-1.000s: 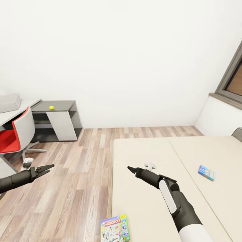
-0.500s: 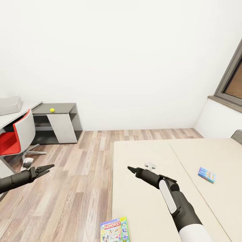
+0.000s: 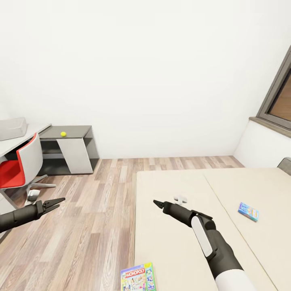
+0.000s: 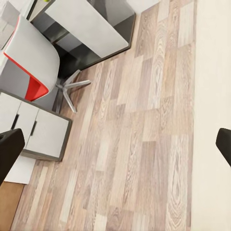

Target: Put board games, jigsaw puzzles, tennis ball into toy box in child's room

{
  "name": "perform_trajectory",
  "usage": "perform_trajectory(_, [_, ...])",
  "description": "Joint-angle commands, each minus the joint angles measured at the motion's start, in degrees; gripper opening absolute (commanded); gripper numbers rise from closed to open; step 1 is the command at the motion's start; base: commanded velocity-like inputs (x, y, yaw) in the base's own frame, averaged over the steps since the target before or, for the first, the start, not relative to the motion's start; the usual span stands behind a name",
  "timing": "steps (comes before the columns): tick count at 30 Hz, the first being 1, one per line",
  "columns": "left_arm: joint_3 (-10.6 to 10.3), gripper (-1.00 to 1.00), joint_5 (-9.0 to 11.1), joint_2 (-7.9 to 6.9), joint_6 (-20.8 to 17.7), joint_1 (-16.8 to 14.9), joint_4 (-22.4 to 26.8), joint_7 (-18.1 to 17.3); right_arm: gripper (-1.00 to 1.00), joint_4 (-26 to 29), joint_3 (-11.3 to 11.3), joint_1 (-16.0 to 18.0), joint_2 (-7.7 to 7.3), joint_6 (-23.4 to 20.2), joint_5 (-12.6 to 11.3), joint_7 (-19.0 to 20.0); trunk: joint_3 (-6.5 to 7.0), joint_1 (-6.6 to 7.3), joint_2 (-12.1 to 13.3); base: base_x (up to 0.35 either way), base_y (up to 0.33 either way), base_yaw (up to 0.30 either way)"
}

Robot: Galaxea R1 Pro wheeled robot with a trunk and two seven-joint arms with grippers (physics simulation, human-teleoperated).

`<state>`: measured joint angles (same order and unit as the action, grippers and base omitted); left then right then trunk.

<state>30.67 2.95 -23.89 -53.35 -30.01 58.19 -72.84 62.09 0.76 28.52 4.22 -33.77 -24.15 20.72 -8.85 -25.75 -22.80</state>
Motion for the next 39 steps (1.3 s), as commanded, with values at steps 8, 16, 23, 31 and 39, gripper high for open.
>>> perform_trajectory(8, [0.1,1.0,0.1,-0.02,-0.5,0.0,0.0,-0.1,1.0,0.0,0.1,0.0,0.03,-0.3,-0.2,-0.1,-0.11,-0.03,-0.1,0.0,0.0,0.0])
perform_trajectory(16, [0.1,1.0,0.1,-0.02,-0.5,0.0,0.0,-0.1,1.0,0.1,0.0,0.0,0.0,-0.3,-0.3,0.0,-0.11,-0.03,-0.1,0.0,0.0,0.0])
perform_trajectory(23, [0.1,1.0,0.1,-0.02,-0.5,0.0,0.0,-0.1,1.0,0.2,-0.1,0.0,0.09,-0.3,-0.4,0.0,-0.03,-0.03,-0.1,0.0,0.0,0.0])
perform_trajectory(31, [0.1,1.0,0.1,-0.02,-0.5,0.0,0.0,-0.1,1.0,0.4,-0.1,0.0,0.08,0.2,-0.4,0.0,0.58,-0.03,-0.1,0.0,0.0,0.0])
perform_trajectory(39, [0.1,1.0,0.1,-0.02,-0.5,0.0,0.0,-0.1,1.0,0.3,-0.1,0.0,0.01,1.5,-0.4,0.1,1.32,-0.03,-0.1,0.0,0.0,0.0])
